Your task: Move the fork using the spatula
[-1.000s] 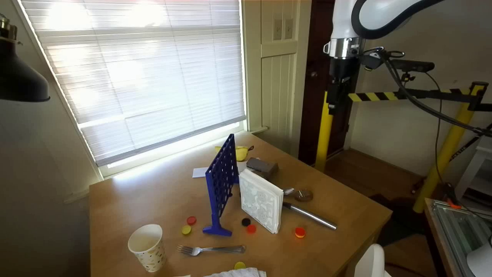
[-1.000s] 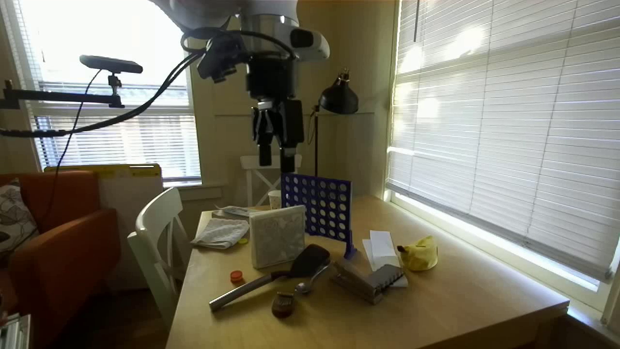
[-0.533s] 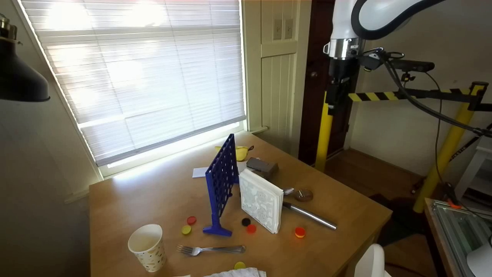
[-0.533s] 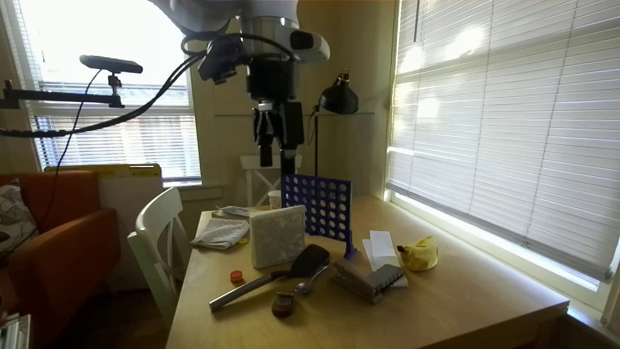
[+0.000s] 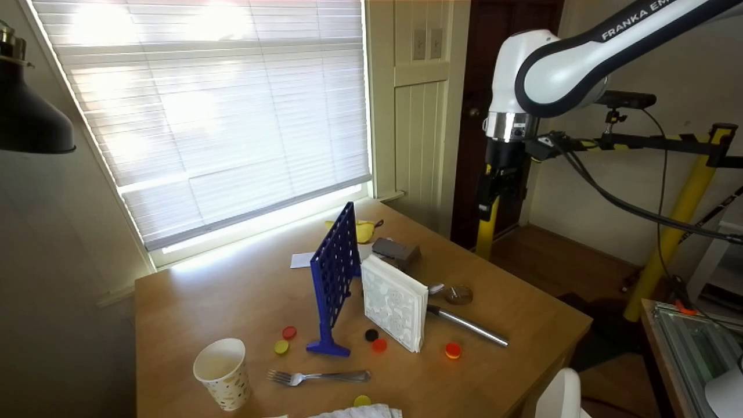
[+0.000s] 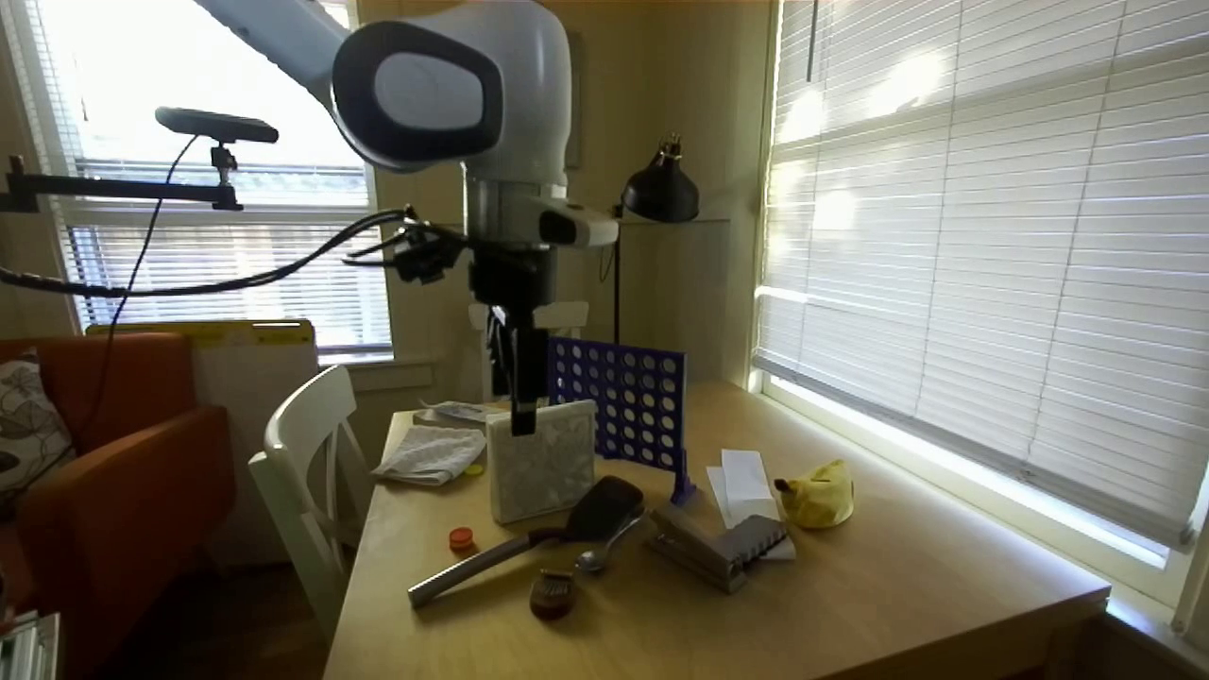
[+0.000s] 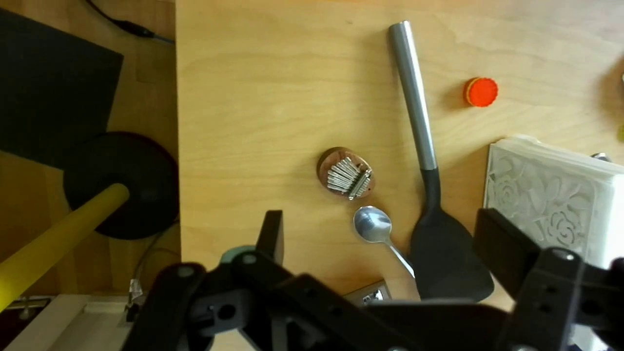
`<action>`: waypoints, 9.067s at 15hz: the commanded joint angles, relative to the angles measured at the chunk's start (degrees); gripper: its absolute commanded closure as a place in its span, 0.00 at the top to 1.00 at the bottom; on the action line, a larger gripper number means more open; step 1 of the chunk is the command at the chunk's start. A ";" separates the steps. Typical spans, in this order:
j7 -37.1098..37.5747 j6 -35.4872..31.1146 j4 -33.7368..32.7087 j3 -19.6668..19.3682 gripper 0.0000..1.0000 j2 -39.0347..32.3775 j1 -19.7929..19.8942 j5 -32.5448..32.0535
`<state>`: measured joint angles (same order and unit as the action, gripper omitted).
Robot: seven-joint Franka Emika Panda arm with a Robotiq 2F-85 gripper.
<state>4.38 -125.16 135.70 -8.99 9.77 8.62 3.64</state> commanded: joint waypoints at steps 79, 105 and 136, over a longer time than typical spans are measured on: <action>-18.55 10.60 20.57 2.66 0.06 24.72 -3.00 15.58; -19.69 17.95 0.72 9.12 0.06 -2.76 -13.78 55.49; -20.20 -2.34 -22.75 15.43 0.06 -39.88 -14.89 69.99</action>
<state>-16.89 -127.90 114.50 6.09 -28.47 -6.77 72.00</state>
